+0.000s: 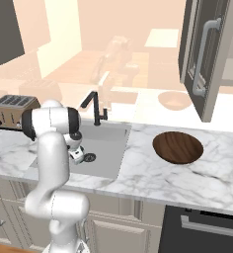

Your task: Pick the mug and place it in the sink. Pick the bowl and place it in the open cabinet and then close the cabinet.

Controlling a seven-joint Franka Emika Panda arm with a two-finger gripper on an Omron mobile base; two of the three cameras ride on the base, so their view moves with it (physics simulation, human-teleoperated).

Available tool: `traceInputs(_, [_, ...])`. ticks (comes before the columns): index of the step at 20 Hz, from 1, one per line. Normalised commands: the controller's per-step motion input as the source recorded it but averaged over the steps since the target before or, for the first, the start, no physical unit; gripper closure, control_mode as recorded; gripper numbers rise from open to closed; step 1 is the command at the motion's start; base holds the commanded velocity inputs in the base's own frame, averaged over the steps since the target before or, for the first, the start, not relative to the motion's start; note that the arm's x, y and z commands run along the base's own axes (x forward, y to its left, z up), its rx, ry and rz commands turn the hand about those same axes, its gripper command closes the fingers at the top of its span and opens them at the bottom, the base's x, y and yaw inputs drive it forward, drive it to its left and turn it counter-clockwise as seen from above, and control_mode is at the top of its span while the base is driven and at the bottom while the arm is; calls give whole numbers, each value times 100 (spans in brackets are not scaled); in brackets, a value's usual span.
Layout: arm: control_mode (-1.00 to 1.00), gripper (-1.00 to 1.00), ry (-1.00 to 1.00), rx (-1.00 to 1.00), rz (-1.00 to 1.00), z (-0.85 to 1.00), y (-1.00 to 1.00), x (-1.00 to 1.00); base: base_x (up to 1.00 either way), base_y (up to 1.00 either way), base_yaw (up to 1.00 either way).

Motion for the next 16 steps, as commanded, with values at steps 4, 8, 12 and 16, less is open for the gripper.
traceInputs(4, [-100,100,0,0,0,-19,0,30,0,0,0])
traceInputs(8, [-100,-100,0,0,0,-37,1,32,0,0,0])
traceInputs(12, [-100,-100,1,3,1,-26,-2,6,0,0,0])
traceInputs(16, [-100,-100,4,4,2,-7,-17,0,0,0,0])
